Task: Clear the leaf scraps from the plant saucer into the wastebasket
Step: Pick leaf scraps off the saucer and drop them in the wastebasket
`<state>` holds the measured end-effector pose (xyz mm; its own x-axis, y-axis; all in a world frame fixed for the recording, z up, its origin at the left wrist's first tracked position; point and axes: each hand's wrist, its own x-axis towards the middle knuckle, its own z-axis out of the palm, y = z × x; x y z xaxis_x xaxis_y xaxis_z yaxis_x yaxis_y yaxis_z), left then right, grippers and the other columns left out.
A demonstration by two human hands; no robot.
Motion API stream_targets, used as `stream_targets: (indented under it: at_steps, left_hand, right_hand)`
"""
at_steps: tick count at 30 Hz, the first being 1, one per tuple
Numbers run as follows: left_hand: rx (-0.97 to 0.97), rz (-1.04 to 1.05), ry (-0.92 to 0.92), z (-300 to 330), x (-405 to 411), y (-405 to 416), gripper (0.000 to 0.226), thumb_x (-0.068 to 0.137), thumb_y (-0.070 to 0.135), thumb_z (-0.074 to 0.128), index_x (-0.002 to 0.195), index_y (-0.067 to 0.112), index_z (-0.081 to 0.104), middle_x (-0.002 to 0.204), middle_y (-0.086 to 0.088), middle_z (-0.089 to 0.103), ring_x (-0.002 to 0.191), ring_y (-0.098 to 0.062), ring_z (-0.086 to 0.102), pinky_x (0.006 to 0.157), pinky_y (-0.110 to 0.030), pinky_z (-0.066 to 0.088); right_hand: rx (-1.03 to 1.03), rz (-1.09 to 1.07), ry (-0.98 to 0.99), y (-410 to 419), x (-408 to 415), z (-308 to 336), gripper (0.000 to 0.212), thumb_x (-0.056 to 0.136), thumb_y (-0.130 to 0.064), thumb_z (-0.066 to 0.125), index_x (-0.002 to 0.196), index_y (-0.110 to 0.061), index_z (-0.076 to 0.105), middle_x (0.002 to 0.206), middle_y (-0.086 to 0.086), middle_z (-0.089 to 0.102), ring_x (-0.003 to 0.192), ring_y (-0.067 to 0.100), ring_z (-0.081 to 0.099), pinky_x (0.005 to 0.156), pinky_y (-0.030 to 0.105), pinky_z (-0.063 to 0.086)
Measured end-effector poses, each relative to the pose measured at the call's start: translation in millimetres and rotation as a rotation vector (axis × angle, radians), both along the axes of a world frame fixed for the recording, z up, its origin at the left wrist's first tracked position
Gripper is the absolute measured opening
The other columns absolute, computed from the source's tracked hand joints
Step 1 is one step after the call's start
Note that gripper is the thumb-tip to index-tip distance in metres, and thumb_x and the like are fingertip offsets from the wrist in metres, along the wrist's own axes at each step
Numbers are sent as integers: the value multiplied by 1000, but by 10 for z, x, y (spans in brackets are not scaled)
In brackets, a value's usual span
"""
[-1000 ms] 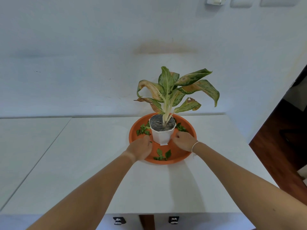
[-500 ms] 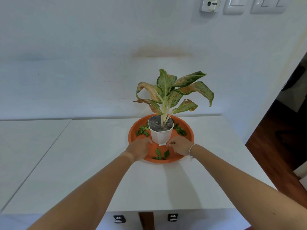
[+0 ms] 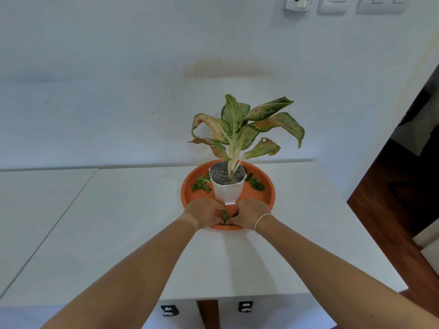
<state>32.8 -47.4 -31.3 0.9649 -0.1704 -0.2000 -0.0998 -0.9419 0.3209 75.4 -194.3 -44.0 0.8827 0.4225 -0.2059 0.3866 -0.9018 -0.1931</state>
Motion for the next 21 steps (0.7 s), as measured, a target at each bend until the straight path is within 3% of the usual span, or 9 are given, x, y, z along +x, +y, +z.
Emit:
stream_targets:
  at_steps: [5, 12, 18, 21]
  left_hand:
    - [15, 33, -33, -87, 42, -27, 22, 85, 30, 60, 101, 24, 74, 101, 3, 73, 93, -19, 65, 82, -32, 55]
    - [-5, 89, -128, -179, 64, -15, 14, 85, 22, 60, 83, 18, 73, 89, 0, 73, 85, -19, 65, 72, -28, 50]
    - [45, 57, -162, -209, 63, -1, 23, 90, 22, 51, 81, 15, 70, 87, -2, 72, 83, -20, 65, 69, -30, 49]
    - [31, 73, -174, -185, 70, 26, 24, 94, 23, 42, 94, 13, 64, 96, -6, 71, 89, -24, 65, 70, -31, 46]
  right_hand:
    - [-38, -10, -62, 37, 3, -22, 22, 89, -34, 54, 93, -16, 65, 93, 5, 71, 72, 19, 58, 59, 28, 46]
    - [-43, 67, -138, 8, -8, -56, 19, 90, -14, 48, 95, -10, 66, 97, 9, 69, 82, 26, 62, 61, 31, 43]
    - [-56, 83, -75, -39, 68, -54, 21, 90, -17, 47, 94, -9, 66, 97, 10, 69, 85, 26, 63, 63, 31, 46]
    - [113, -35, 91, -90, 183, 18, 24, 91, -22, 48, 89, -9, 69, 92, 9, 68, 88, 25, 62, 73, 33, 50]
